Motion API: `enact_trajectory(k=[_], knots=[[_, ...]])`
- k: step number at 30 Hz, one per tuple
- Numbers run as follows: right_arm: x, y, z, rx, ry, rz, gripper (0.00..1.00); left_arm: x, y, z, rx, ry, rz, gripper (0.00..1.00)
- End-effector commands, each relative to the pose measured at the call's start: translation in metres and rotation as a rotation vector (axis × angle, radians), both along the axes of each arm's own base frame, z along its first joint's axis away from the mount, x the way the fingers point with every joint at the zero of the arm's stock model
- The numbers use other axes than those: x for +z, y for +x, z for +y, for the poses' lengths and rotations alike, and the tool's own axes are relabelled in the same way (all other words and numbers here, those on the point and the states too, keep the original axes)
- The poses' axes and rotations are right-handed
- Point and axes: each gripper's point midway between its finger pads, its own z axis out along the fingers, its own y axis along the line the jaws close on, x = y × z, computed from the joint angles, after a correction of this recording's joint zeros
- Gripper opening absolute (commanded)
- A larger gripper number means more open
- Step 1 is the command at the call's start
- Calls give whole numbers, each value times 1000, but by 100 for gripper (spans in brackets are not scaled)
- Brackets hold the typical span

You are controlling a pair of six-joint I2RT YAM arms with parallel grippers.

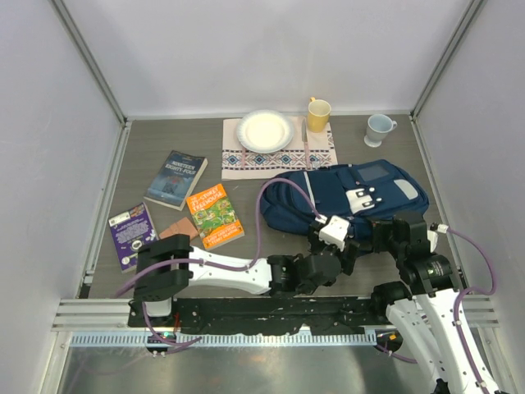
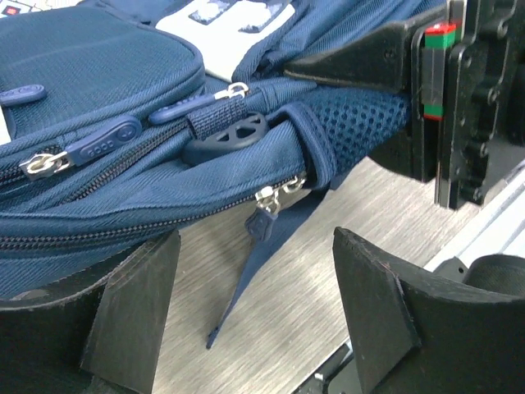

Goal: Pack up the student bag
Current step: Unzip the student bag at the center of the board.

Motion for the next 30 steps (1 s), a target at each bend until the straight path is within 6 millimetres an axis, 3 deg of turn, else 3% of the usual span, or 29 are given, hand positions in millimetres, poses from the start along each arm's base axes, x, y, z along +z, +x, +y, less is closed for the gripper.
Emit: enact_trajectory(k=[1,7,11,16,18,26,29,30], knots=[[57,12,14,16,128,-177,1,38,22,-7,111,-107,-74,77],[57,7,15,26,127,-179,1,38,34,-10,161,-101,-87,63],[57,5,13,28,114,-182,1,38,38,-4,194,-118,-93,34],[56,2,9,17,95,-186,1,40,40,-1,199,-111,-98,13],[56,2,7,11,82,-189,1,38,40,1,197,-102,-96,1],[54,7,-6,-15,-8,-209,1,24,33,25,180,-27,-69,0],[55,10,-17,-23,-110,-224,1,8,27,45,170,36,-33,0],[58,10,-19,-25,-133,-232,1,-5,23,55,159,73,-20,0]])
